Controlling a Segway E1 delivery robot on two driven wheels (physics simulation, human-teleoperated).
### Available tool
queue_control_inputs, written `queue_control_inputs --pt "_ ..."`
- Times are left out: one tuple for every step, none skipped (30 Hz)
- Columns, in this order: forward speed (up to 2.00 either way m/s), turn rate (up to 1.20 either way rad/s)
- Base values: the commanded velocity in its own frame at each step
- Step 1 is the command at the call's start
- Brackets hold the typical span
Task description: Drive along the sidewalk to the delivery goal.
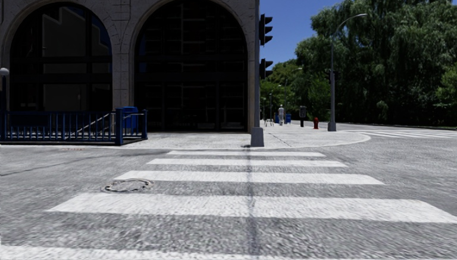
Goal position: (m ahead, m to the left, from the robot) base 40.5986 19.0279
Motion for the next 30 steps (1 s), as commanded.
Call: queue_control_inputs --pt "2.00 0.00" --pt "2.00 0.00" --pt "2.00 0.00" --pt "2.00 0.00" --pt "2.00 0.00" --pt "2.00 0.00" --pt "2.00 0.00" --pt "2.00 0.00" --pt "2.00 0.00" --pt "2.00 0.00" --pt "2.00 0.00" --pt "2.00 0.00" --pt "2.00 0.15" --pt "2.00 0.31" --pt "2.00 0.37" --pt "2.00 0.37" --pt "2.00 0.39" --pt "2.00 0.39" --pt "2.00 0.34" --pt "2.00 0.32" --pt "2.00 0.32" --pt "2.00 0.32" --pt "2.00 0.32" --pt "2.00 0.32" --pt "2.00 0.32" --pt "2.00 0.32" --pt "2.00 0.32" --pt "2.00 0.32" --pt "2.00 0.32" --pt "2.00 0.31"
